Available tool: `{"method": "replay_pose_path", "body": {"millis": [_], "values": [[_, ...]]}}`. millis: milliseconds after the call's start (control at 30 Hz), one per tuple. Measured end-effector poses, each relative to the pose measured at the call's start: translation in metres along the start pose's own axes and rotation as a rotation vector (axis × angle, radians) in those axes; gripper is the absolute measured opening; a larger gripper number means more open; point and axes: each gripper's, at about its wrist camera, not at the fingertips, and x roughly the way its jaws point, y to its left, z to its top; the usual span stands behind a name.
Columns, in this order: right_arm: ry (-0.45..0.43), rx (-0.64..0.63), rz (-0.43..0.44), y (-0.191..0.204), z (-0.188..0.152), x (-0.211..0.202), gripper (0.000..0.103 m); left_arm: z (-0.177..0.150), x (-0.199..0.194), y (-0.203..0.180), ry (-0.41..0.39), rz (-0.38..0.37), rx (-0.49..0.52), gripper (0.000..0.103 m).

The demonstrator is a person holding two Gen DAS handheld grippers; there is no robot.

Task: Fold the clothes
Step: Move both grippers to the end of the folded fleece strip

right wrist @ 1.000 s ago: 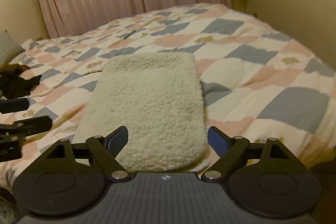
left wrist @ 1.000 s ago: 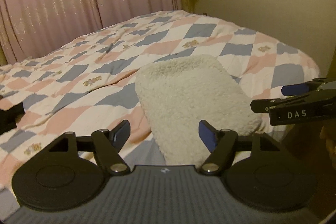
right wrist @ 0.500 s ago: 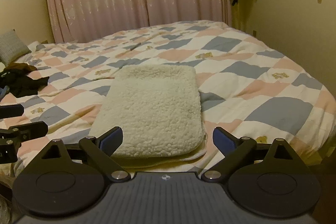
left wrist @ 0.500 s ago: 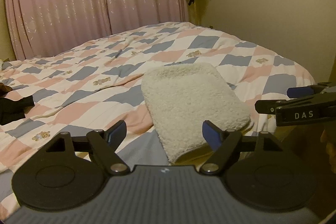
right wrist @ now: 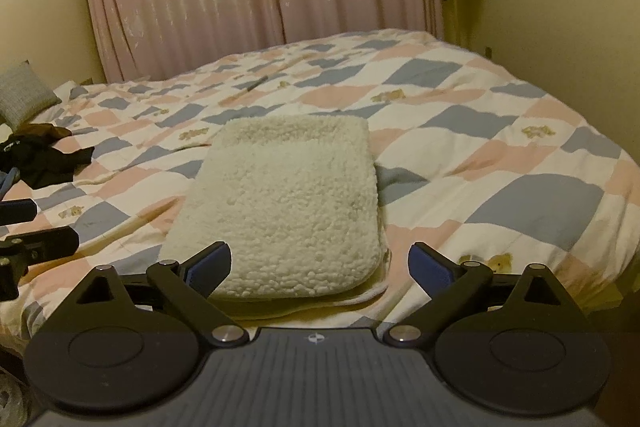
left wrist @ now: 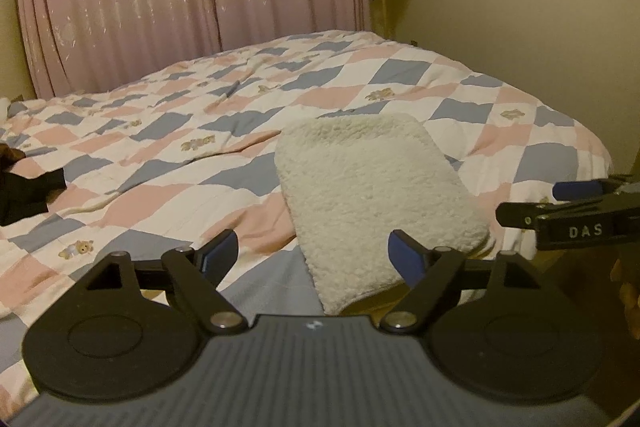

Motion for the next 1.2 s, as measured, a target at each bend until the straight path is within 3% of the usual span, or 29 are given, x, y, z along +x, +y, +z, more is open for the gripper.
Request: {"method": "replay_pose_path", "body": {"millis": [167,367,500,633,700,767,800,967,1000,1067,1133,1200], "values": [[0.019,0.074,0.075,-0.03,-0.004,0.017,0.101,0.003,0.033,0.021,0.048,-0.055,-0.057,0.086],[0.061,0.413,0.293,-0.109,-0.013,0.044,0.101,0.016,0.096,0.064,0.126,-0.189,-0.236,0.089],[0.097,0.541,0.381,-0.146,0.002,0.079,0.101,0.032,0.141,0.072,0.161,-0.192,-0.236,0.09],[0.191,0.594,0.429,-0.167,0.028,0.134,0.099,0.04,0.18,0.076,0.195,-0.203,-0.26,0.09],[0.225,0.598,0.444,-0.171,0.04,0.153,0.091,0.04,0.189,0.08,0.197,-0.218,-0.271,0.09],[0.238,0.597,0.489,-0.172,0.049,0.164,0.069,0.04,0.195,0.084,0.202,-0.23,-0.277,0.09],[0.251,0.598,0.501,-0.173,0.051,0.168,0.065,0.039,0.198,0.085,0.209,-0.237,-0.28,0.09],[0.342,0.606,0.526,-0.176,0.04,0.184,0.062,0.036,0.21,0.088,0.239,-0.262,-0.285,0.09],[0.352,0.602,0.532,-0.175,0.037,0.185,0.058,0.035,0.212,0.087,0.241,-0.272,-0.287,0.09],[0.364,0.596,0.553,-0.172,0.032,0.187,0.024,0.033,0.216,0.085,0.246,-0.285,-0.285,0.09],[0.373,0.59,0.546,-0.17,0.03,0.188,0.023,0.032,0.219,0.082,0.249,-0.294,-0.286,0.09],[0.362,0.564,0.523,-0.167,0.033,0.186,0.012,0.033,0.22,0.08,0.249,-0.3,-0.286,0.089]]}}
